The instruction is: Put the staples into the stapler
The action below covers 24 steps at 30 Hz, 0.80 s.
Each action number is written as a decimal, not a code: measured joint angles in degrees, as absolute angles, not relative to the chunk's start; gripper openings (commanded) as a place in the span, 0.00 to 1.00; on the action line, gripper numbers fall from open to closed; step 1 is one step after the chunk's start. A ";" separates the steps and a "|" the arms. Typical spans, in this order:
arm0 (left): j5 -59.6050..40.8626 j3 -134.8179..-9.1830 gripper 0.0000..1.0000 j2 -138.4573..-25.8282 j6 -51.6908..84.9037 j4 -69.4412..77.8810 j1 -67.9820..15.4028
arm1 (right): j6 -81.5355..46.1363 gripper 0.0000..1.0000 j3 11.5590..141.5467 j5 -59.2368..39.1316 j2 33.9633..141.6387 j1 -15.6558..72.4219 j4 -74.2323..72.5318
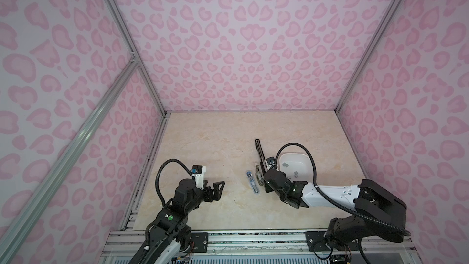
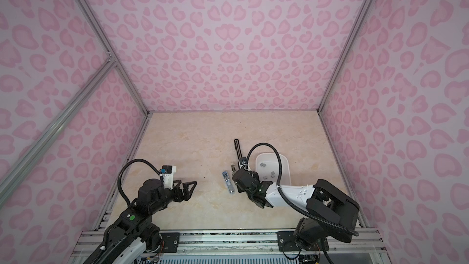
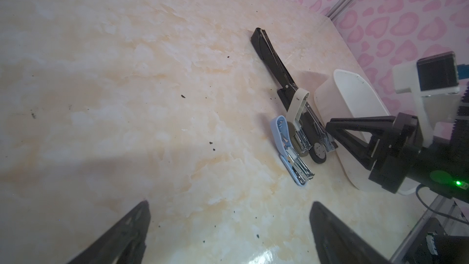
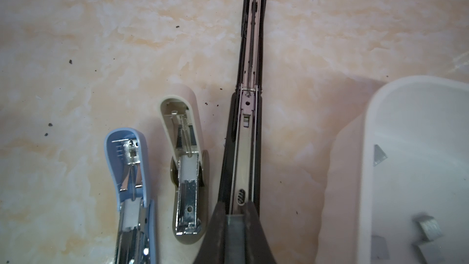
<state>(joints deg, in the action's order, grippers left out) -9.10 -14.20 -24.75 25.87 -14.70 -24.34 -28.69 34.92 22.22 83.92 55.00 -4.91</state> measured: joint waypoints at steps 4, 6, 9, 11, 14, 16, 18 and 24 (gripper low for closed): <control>-9.02 -14.20 0.98 -24.88 25.87 -14.70 -24.34 | -28.67 0.08 34.87 22.22 83.94 55.00 -4.91; -9.02 -14.20 0.99 -24.91 25.87 -14.70 -24.34 | -28.62 0.08 34.87 22.22 83.85 55.00 -4.91; -9.02 -14.20 0.99 -25.02 25.87 -14.70 -24.34 | -28.27 0.08 34.87 22.24 83.74 55.00 -4.91; -9.02 -14.20 0.99 -25.08 25.87 -14.70 -24.34 | -28.27 0.08 34.87 22.24 83.57 54.96 -4.80; -9.02 -14.20 0.99 -25.21 25.87 -14.70 -24.34 | -28.25 0.08 34.87 22.26 83.37 54.96 -4.91; -9.02 -14.20 0.99 -25.28 25.87 -14.70 -24.34 | -28.25 0.08 34.76 22.26 83.37 54.96 -4.89; -8.99 -14.20 0.99 -25.28 25.87 -14.70 -24.34 | -28.25 0.08 34.52 22.26 83.37 54.94 -4.93; -8.99 -14.20 0.99 -25.28 25.87 -14.70 -24.34 | -28.27 0.08 34.17 22.24 83.46 54.85 -4.99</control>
